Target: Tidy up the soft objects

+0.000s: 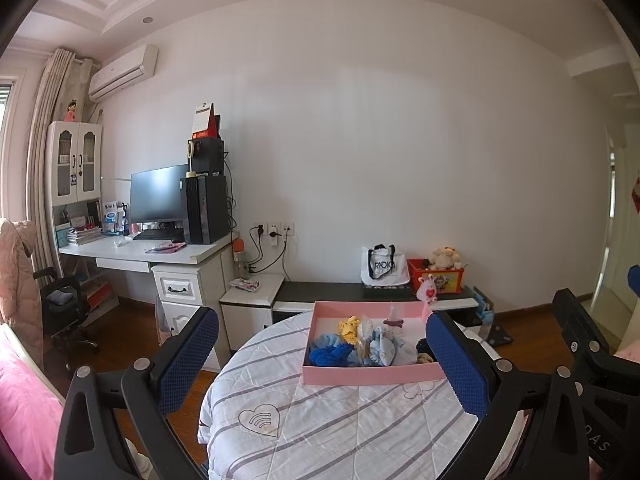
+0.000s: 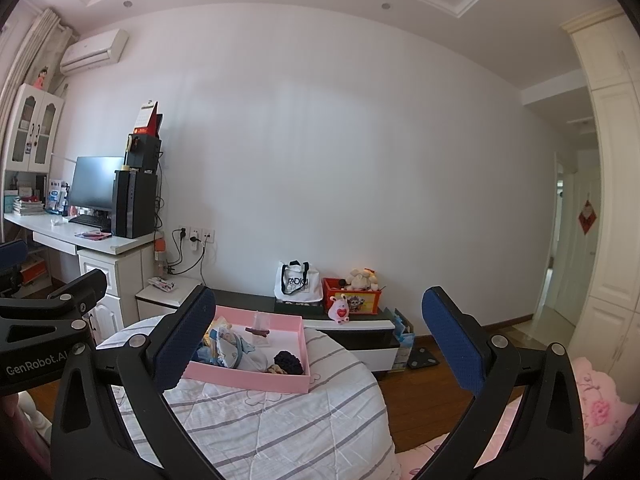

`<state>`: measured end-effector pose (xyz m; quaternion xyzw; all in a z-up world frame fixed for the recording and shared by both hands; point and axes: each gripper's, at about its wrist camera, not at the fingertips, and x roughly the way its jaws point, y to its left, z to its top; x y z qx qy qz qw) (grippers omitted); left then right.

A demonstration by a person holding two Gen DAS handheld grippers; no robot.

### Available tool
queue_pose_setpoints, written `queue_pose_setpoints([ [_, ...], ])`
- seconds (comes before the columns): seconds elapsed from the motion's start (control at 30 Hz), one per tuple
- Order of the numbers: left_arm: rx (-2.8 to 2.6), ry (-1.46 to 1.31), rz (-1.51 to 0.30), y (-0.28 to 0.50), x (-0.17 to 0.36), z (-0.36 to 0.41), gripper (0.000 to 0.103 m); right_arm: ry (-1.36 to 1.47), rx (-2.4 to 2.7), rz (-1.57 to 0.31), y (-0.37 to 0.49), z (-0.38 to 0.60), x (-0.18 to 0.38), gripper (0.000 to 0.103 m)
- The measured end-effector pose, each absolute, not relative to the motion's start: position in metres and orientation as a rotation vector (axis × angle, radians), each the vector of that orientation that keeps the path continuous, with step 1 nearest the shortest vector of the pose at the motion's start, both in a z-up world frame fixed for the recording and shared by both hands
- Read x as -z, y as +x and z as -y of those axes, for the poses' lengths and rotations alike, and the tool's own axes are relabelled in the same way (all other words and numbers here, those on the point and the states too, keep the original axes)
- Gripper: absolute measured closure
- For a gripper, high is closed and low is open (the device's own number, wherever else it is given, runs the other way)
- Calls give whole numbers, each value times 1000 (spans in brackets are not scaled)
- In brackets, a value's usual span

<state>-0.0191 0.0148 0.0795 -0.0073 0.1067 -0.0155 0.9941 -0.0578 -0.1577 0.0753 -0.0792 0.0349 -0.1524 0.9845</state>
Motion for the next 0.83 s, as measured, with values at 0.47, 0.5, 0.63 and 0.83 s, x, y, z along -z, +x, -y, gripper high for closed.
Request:
queue_pose_setpoints([
  [0.47, 32, -10, -213, -20, -80, -15, 0, -160, 309, -71, -59, 157, -75, 0],
  [0.5, 33, -10, -213, -20, -80, -15, 0, -160, 310, -71, -58, 157, -75, 0],
  [0.63, 33, -10, -213, -20, -79, -15, 0, -161, 313, -70, -58, 155, -75, 0],
  [0.83, 27, -5, -209, -20, -79, -15, 0, -159, 312, -73, -58, 154, -75, 0],
])
